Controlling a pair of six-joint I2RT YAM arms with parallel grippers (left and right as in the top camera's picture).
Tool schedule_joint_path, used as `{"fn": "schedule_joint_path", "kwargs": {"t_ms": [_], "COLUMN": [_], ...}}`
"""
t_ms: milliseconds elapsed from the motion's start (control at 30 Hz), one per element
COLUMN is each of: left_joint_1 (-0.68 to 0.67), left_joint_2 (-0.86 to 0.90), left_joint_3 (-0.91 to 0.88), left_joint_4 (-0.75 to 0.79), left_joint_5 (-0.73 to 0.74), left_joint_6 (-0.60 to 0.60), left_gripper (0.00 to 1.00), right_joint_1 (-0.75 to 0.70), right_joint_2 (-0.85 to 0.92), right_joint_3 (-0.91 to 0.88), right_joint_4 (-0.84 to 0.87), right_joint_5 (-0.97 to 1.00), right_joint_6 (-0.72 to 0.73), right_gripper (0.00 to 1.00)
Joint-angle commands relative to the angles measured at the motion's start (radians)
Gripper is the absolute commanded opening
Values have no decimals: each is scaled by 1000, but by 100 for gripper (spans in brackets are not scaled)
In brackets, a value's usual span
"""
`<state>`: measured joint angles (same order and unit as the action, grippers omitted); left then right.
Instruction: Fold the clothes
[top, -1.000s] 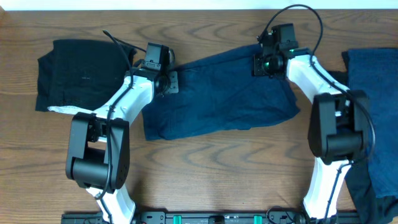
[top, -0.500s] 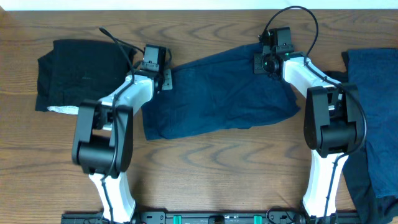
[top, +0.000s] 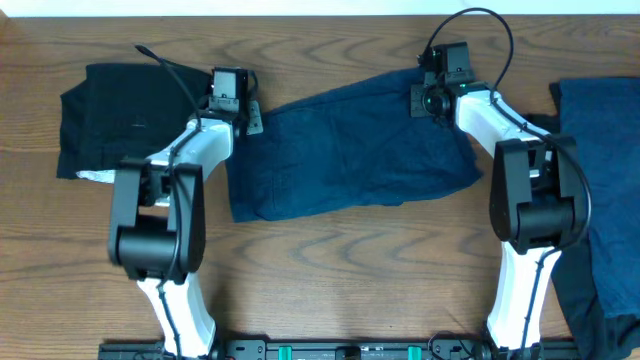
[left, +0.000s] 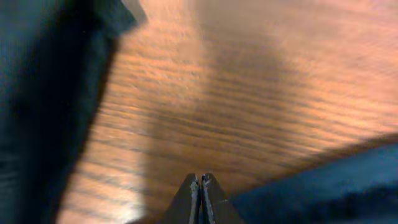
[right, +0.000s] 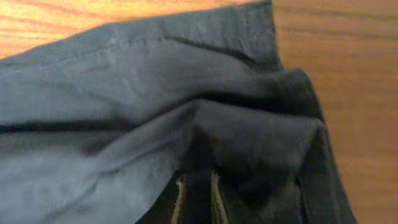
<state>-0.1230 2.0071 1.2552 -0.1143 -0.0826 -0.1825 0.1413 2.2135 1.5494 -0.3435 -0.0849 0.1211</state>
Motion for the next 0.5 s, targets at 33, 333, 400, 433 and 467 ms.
{"fn": "schedule_joint_path", "kwargs": {"t_ms": [33, 333, 400, 433, 467], "left_joint_1": [-13, -18, -18, -18, -18], "left_joint_2": [-181, -260, -257, -256, -256], "left_joint_3": [25, 18, 16, 16, 15], "left_joint_4": [-64, -412, -470, -493, -519], "left_joint_5": [-11, 0, 33, 51, 73], "left_joint_6": [-1, -180, -181, -181, -182], "left_gripper": [6, 6, 6, 7, 6], "right_joint_1": [-5, -6, -5, -5, -6], "right_joint_2": [-192, -268, -253, -246, -234], "right_joint_3": [19, 14, 8, 6, 6], "right_joint_4": [-100, -441, -510, -555, -596], "right_joint_5": [3, 6, 6, 11, 20], "right_joint_6": [-7, -6, -6, -6, -5], "right_gripper": [14, 1, 1, 1, 1]}}
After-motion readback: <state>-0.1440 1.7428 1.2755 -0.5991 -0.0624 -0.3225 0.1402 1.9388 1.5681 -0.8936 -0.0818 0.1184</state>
